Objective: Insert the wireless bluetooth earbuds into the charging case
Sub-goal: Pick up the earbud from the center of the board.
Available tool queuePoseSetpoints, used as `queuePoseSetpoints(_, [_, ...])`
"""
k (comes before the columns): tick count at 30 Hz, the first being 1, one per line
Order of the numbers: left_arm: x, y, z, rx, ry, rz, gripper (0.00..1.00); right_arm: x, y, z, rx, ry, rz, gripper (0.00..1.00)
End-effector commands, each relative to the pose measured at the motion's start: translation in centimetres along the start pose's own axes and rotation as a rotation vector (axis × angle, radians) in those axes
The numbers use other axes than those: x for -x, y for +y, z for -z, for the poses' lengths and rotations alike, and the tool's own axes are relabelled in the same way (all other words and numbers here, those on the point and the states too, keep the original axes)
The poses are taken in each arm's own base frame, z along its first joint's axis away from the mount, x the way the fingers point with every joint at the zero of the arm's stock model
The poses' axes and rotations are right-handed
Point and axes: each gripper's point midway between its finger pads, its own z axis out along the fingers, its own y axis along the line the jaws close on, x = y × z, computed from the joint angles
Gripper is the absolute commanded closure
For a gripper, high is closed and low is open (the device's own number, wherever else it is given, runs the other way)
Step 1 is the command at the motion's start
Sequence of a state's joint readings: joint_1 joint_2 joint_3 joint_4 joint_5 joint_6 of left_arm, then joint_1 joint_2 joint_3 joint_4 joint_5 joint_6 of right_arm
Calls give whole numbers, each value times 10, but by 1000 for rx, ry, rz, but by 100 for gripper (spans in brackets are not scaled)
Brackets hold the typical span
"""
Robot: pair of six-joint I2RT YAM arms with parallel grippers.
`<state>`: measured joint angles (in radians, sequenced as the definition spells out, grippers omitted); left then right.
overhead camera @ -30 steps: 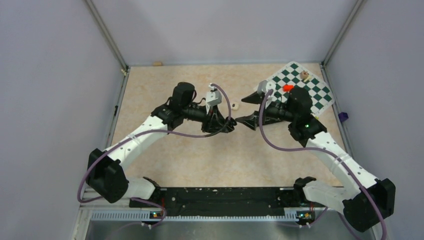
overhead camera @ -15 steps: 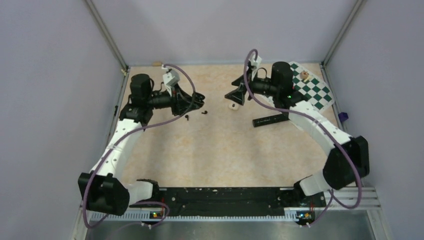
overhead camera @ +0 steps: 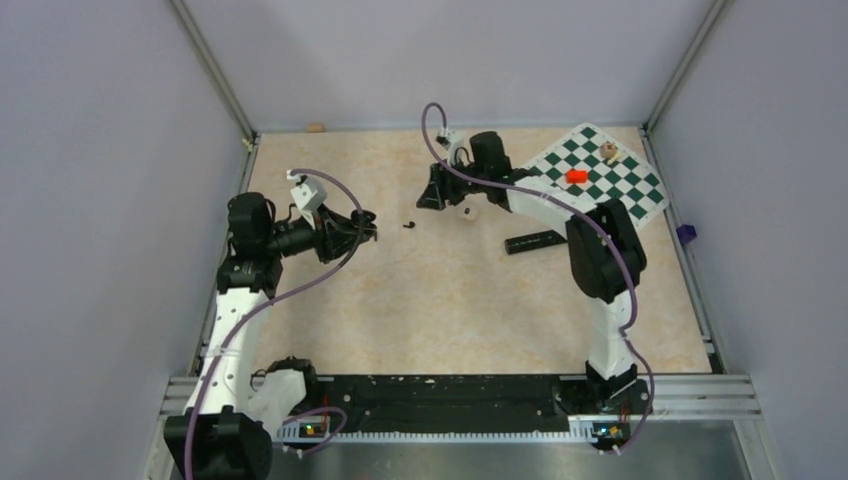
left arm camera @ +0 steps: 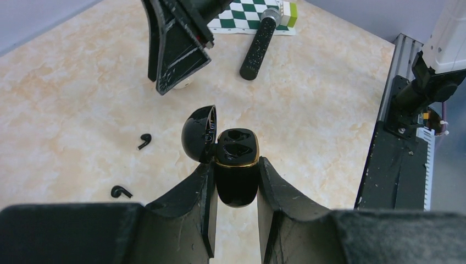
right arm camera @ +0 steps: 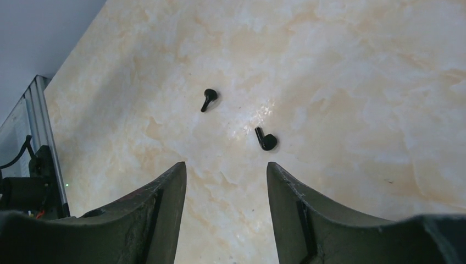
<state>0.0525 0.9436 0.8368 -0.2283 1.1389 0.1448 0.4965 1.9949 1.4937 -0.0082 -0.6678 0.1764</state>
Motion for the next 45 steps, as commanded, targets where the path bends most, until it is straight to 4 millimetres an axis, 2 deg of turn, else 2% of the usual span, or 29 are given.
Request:
queuePoseSetpoints(1, [2,1,6,33,-33,-72,100,-13,0,-32,-49,61,-55,46])
queuePoseSetpoints(5, [-2,-1,8,20,-36,-52,100,-41,-13,-52,-117,131,-96,50])
queuePoseSetpoints(8, [-4,-1,7,12,-50,-47,100,-55,-18,-62,-160,169,-103,50])
queuePoseSetpoints(20, [-7,-1,8,11,-65,-53,100,-74,-31,-87,-251,215,-118,56])
queuePoseSetpoints(27, [-8,-1,7,-1,-69,-53,100,-77,-42,-93,-313,223,-112,58])
queuePoseSetpoints(39, [-13,1,6,-6,-65,-48,100,-100,-31,-102,-288,296,-99,69])
queuePoseSetpoints(45, [-14,1,5,-20,-70,-60,100,-103,-29,-100,-277,311,-92,74])
